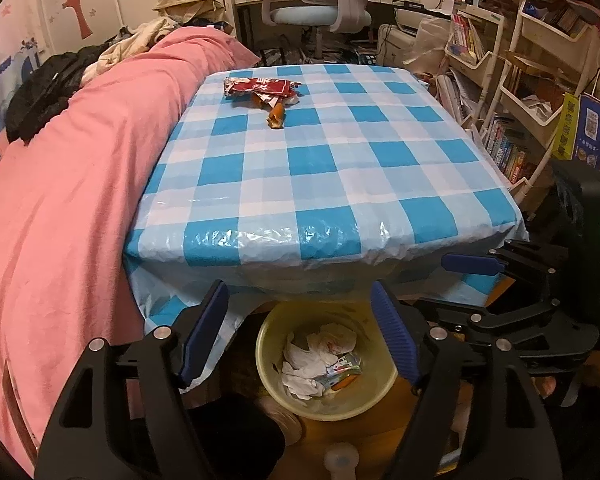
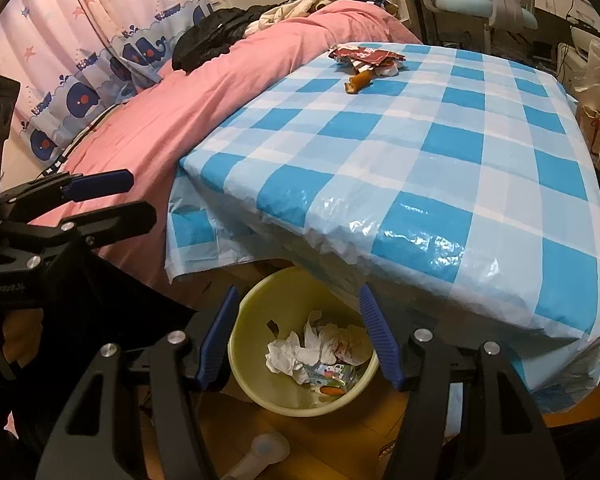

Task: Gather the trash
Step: 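Raise both grippers from the bin back over the table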

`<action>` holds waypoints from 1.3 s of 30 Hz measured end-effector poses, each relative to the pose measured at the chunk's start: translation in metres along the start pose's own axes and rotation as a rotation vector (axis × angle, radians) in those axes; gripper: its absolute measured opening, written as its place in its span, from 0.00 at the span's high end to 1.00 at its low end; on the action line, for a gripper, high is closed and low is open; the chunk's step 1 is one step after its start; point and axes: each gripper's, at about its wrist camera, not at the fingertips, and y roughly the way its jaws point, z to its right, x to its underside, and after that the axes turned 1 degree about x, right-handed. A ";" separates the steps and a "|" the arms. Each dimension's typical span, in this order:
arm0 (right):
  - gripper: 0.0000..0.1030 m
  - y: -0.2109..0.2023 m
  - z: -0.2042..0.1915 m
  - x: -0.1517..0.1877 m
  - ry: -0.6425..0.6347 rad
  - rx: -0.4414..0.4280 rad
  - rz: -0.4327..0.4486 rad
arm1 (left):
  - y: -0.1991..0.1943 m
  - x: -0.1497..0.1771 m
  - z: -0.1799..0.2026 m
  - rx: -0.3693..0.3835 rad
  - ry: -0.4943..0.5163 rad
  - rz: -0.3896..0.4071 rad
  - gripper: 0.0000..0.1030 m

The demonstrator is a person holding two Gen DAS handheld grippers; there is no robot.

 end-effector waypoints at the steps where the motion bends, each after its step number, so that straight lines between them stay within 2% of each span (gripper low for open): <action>1: 0.41 0.000 0.000 0.000 0.000 0.001 0.001 | 0.000 0.000 0.000 -0.001 -0.002 0.002 0.30; 14: 0.41 -0.002 0.002 -0.003 0.002 0.018 0.031 | 0.002 -0.005 -0.002 -0.020 -0.013 0.025 0.25; 36: 0.40 0.002 0.006 -0.007 0.003 0.045 0.050 | 0.016 -0.024 -0.006 -0.026 -0.016 0.037 0.24; 39: 0.35 0.001 0.005 -0.010 -0.004 0.060 0.066 | 0.019 -0.027 -0.009 -0.031 -0.019 0.039 0.24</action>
